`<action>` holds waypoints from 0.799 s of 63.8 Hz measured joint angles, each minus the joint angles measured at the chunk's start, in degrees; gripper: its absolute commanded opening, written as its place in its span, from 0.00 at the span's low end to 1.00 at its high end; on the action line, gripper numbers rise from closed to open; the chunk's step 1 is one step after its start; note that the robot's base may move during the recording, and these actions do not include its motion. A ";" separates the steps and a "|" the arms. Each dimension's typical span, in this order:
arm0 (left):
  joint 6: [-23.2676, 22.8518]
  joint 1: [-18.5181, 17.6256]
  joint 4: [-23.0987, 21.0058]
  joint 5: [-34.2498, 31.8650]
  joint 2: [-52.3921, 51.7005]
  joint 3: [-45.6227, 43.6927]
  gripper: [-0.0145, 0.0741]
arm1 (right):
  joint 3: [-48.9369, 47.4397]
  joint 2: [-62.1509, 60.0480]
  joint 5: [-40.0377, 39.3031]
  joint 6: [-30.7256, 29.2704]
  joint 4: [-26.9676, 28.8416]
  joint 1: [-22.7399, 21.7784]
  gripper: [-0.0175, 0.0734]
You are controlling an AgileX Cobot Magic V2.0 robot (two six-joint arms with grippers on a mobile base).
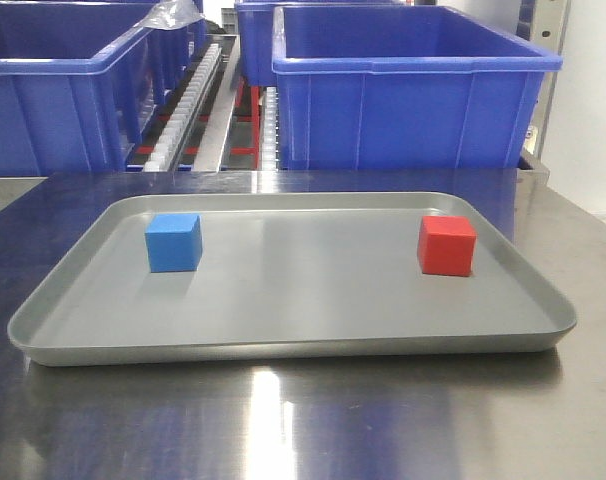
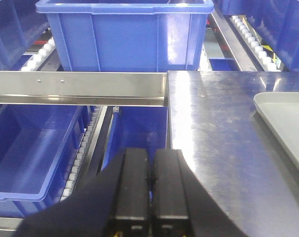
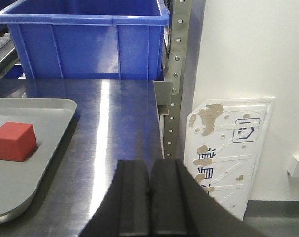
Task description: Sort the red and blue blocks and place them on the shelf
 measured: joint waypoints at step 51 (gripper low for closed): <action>0.00 0.00 0.00 0.00 0.00 0.00 0.30 | 0.00 0.00 0.00 0.00 0.00 0.00 0.25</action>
